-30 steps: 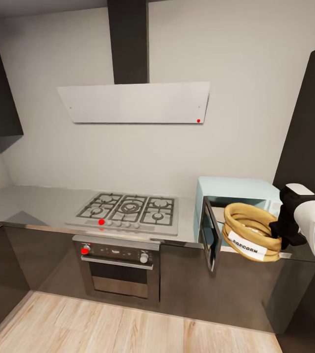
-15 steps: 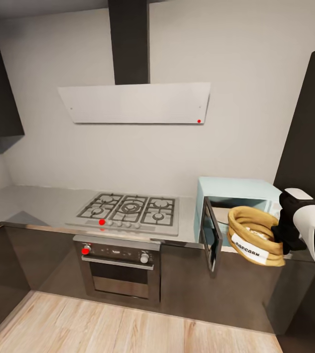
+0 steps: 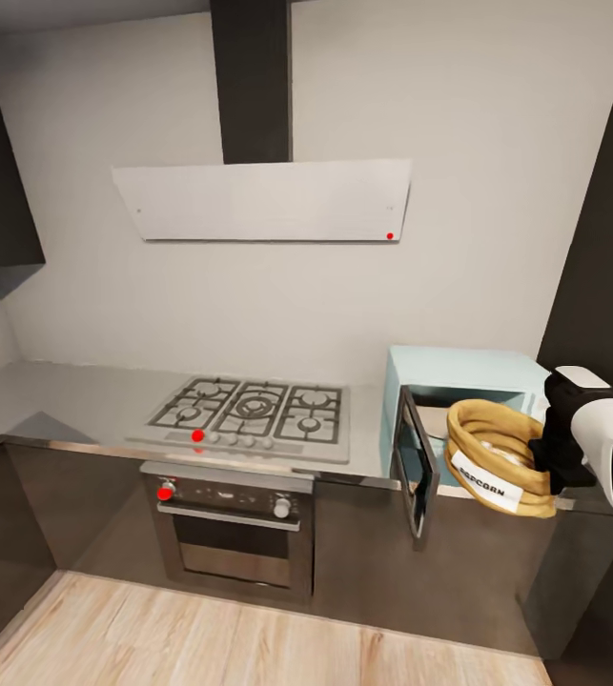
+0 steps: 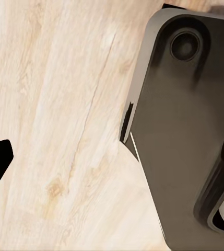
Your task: In the kitchen, take the popcorn bag from the countertop, put it into the microwave, and heat it until the popcorn is cooked so the cooked popcorn ends up inside the bag.
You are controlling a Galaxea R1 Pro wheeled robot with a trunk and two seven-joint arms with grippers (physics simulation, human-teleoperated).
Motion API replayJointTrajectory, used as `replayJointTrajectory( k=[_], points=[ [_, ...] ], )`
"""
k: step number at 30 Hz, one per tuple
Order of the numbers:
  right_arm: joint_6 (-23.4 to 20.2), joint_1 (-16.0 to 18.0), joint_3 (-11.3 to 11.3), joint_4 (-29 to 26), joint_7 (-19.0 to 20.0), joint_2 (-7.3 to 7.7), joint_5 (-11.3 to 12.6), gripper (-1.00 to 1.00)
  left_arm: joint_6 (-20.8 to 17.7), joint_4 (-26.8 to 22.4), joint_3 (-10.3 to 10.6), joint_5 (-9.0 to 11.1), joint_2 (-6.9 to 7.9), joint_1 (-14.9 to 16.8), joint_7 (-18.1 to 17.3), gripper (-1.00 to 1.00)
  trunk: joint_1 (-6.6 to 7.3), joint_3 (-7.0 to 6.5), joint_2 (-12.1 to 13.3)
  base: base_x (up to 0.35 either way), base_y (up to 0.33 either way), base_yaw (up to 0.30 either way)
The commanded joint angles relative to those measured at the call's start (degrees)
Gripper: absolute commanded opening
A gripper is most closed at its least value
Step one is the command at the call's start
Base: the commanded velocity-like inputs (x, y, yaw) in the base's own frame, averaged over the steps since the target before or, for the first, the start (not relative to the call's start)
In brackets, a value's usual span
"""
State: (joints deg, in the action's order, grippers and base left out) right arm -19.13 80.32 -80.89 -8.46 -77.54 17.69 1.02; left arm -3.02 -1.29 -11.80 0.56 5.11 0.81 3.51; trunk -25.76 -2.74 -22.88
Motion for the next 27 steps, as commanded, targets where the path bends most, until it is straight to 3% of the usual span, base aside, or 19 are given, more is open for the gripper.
replayJointTrajectory(
  k=[1, 7, 27],
  points=[
    [-0.6, 0.0, 0.0, -0.1, -0.2, 0.02, 0.1, -1.0, -0.4, -0.1, -0.2, 0.1, -0.01, 0.0, 0.1, 1.0, -0.02, 0.02, 0.0, 0.083, 0.001, -0.156],
    [-0.6, 0.0, 0.0, -0.2, -0.2, 0.1, 0.1, -1.0, -0.2, -0.1, -0.2, 0.1, -0.01, 0.0, 0.1, 1.0, -0.02, 0.02, 0.0, 0.19, 0.104, -0.184],
    [-0.6, 0.0, -0.2, -0.3, 0.1, 0.35, 0.1, -1.0, 0.1, -0.2, -0.3, 0.1, -0.1, 0.0, 0.1, 1.0, -0.02, 0.02, 0.0, 0.078, 0.029, -0.004]
  ],
)
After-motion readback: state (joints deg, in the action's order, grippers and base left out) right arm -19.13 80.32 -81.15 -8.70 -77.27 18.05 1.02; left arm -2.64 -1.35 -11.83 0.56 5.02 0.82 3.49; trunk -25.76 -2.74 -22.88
